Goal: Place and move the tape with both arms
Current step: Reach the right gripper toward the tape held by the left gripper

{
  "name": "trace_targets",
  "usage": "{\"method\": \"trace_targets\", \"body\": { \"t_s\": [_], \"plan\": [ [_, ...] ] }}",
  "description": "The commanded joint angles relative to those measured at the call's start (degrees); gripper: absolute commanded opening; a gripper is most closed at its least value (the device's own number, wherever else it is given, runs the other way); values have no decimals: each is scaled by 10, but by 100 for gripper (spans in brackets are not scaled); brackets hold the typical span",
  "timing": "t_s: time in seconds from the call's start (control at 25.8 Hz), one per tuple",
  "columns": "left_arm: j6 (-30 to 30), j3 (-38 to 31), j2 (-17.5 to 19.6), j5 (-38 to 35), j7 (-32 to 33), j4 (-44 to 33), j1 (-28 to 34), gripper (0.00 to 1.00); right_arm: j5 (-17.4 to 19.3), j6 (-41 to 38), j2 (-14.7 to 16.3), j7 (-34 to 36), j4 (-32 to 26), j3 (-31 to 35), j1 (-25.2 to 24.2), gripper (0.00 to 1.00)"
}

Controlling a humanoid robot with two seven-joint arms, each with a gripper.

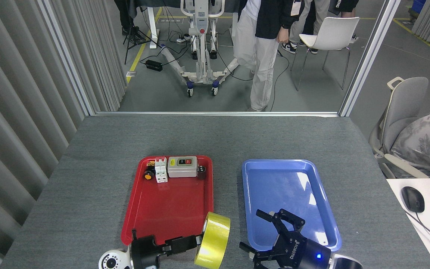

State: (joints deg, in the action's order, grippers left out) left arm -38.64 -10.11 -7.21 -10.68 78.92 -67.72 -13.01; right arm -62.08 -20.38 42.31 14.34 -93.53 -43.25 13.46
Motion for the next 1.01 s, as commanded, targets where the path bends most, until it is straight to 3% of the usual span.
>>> {"method": "trace_targets", "body": {
  "t_s": [0.0, 0.27, 0.97],
  "plan": [
    [15, -3, 0, 2, -1, -1, 0, 0, -14, 1, -35, -17, 27, -7, 26, 86],
    [28, -11, 0, 31, 0, -5, 0, 0, -30, -3, -77, -26, 66, -8, 46, 80],
    [23, -11, 0, 37, 0, -7, 0, 0, -34, -19, -133, -47, 103, -16, 86, 77]
  ]
}}
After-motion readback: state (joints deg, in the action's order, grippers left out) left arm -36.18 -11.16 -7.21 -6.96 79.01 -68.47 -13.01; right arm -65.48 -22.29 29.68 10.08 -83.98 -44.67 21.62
